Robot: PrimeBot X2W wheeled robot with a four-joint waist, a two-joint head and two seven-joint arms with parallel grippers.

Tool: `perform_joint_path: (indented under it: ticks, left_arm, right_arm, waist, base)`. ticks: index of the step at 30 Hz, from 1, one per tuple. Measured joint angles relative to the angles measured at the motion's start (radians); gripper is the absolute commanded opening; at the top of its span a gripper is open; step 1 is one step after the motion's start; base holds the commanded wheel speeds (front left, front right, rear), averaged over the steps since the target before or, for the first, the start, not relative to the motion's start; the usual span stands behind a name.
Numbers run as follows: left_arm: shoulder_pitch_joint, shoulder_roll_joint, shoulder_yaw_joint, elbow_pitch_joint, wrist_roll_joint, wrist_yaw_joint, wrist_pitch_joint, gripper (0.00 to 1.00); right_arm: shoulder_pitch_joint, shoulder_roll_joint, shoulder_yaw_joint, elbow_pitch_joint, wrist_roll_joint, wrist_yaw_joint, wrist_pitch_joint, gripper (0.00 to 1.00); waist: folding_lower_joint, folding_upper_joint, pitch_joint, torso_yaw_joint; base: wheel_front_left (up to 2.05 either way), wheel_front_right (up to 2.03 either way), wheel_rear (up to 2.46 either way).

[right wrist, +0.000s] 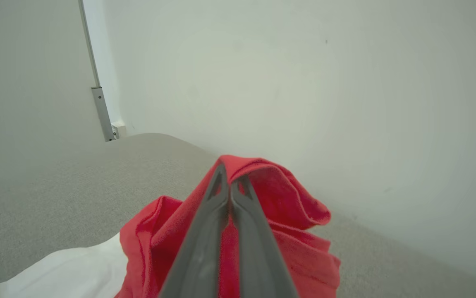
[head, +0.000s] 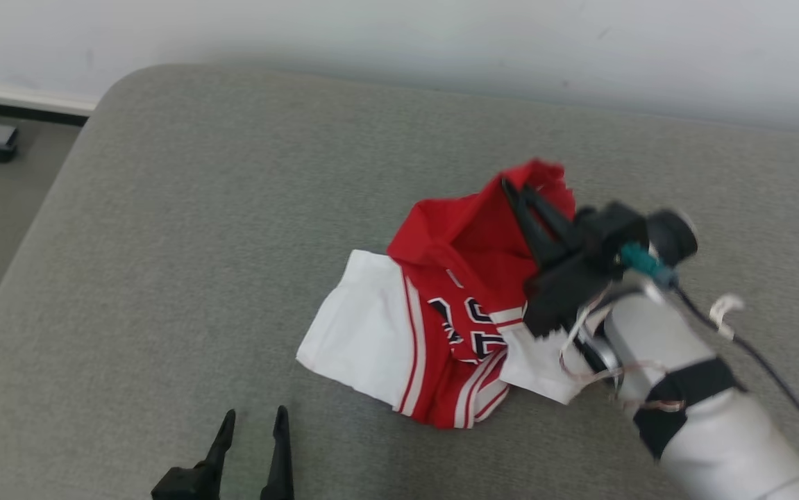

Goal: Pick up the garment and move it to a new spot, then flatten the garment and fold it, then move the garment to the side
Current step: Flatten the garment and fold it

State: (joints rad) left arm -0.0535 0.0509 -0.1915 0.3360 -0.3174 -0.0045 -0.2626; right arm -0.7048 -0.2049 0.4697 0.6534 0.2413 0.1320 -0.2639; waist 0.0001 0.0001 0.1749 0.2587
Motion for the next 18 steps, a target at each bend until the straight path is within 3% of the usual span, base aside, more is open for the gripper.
perform_joint_path:
  ticks: [7,15,16,18]
  left_arm:
    - [-0.025,0.000,-0.070,-0.009,-0.023,0.002,0.000,1.00]
    - [0.004,0.001,-0.095,-0.022,-0.039,0.017,0.000,1.00]
    - [0.011,0.001,-0.093,-0.027,-0.041,0.023,0.000,1.00]
    - [0.020,0.001,-0.090,-0.032,-0.045,0.031,0.000,1.00]
  right_arm:
    - [-0.288,-0.044,0.089,0.108,-0.042,0.000,0.000,0.00]
    - [-0.516,-0.047,0.048,0.346,-0.126,0.000,0.012,0.00]
    - [-0.536,-0.036,0.035,0.380,-0.135,0.000,0.022,0.94]
    - [-0.552,-0.019,0.014,0.429,-0.153,0.000,0.021,1.00]
  waist:
    - [0.0000,0.0000,0.020,0.102]
    - [-0.0001,0.0000,0.036,0.243]
    - [-0.0002,-0.0001,0.039,0.257]
    - [-0.0001,0.0000,0.047,0.279]
  base:
    - [0.00,0.00,0.00]
    - [0.00,0.00,0.00]
    - [0.00,0.00,0.00]
    - [0.00,0.00,0.00]
